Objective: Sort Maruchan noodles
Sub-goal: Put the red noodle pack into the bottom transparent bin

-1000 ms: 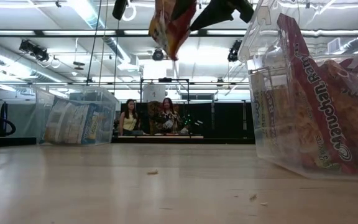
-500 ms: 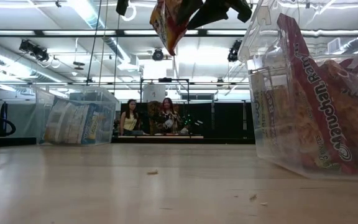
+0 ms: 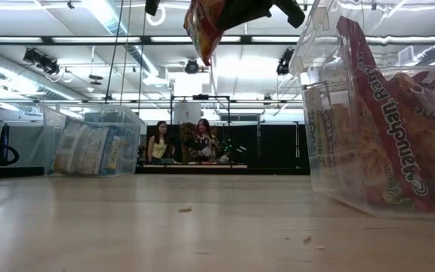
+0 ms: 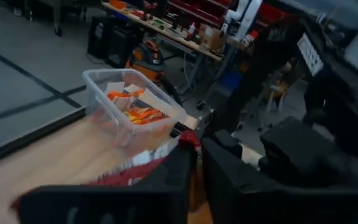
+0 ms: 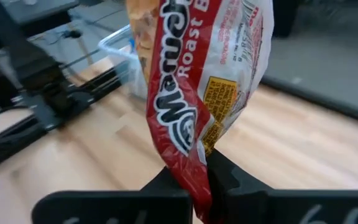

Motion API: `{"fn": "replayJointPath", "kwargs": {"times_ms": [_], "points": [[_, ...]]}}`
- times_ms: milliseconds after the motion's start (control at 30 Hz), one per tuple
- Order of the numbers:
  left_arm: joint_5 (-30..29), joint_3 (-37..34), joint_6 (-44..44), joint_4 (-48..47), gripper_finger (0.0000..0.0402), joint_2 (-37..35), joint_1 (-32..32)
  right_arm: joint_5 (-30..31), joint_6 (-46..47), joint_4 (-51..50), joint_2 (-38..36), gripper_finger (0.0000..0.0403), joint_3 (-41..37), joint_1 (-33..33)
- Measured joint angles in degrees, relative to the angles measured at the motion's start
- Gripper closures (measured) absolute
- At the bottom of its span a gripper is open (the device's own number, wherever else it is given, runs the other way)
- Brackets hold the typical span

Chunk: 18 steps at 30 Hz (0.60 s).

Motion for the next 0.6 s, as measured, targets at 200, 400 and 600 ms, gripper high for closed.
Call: {"fn": "replayJointPath", "kwargs": {"times_ms": [200, 400, 600], "points": [[0.19, -0.07, 6.45, -4.46, 0.0292, -2.79, 0.79, -11.55, 6.12, -2.38, -4.7, 0.0393, 0.01, -1.05], [-0.02, -0.07, 12.12, -11.57, 0.0221, -9.13, 2.71, -28.18, 15.08, -9.66, -10.83, 0.0393, 0.02, -3.28], [-0.02, -0.07, 14.09, -20.61, 0.0197, -15.64, 3.28, -45.87, 23.66, -15.27, -17.36, 0.0393, 0.02, -4.16]]}}
